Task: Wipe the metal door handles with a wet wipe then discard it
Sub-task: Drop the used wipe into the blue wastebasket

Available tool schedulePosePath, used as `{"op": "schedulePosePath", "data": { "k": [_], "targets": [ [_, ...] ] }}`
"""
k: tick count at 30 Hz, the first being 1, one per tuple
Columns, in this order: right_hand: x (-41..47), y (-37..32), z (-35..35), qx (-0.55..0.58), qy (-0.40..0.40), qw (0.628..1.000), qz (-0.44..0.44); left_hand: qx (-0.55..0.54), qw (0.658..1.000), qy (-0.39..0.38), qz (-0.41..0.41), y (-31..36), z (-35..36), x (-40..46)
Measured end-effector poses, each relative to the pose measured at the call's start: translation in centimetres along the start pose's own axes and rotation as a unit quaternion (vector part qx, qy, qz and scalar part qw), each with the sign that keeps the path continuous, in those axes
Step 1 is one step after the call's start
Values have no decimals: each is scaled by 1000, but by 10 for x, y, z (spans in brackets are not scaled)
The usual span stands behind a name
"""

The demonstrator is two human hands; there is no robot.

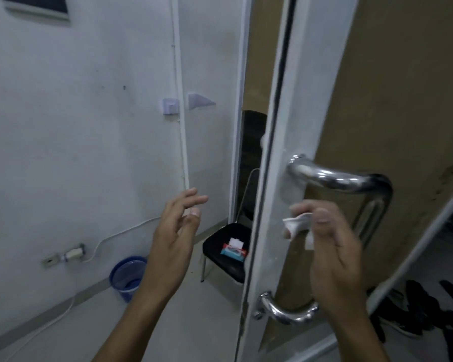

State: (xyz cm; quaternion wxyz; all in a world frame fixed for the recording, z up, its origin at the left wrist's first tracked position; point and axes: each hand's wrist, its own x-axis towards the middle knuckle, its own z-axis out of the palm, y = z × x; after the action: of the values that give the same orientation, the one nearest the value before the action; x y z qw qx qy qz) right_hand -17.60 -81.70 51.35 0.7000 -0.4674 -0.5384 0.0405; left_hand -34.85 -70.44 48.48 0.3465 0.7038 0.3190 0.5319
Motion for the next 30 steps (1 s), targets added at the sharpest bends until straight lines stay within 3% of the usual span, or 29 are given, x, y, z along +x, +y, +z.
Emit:
{"op": "schedulePosePath", "data": {
  "k": [5,9,17,22,30],
  "targets": [
    [-1,6,86,83,-150,978,115,36,999,18,6,-13,-56,1],
    [-5,20,143,143,-222,944,197,55,998,38,-15,-24,-98,-3],
    [-23,67,225,309,-320,814,373,94,992,47,-67,-65,-158,-15],
    [-33,100,270,192,-346,849,351,128,986,62,-88,-107,-188,-10],
    [-27,165,349,151,-337,862,346,174,971,81,-139,-187,-219,27]
  ]
}}
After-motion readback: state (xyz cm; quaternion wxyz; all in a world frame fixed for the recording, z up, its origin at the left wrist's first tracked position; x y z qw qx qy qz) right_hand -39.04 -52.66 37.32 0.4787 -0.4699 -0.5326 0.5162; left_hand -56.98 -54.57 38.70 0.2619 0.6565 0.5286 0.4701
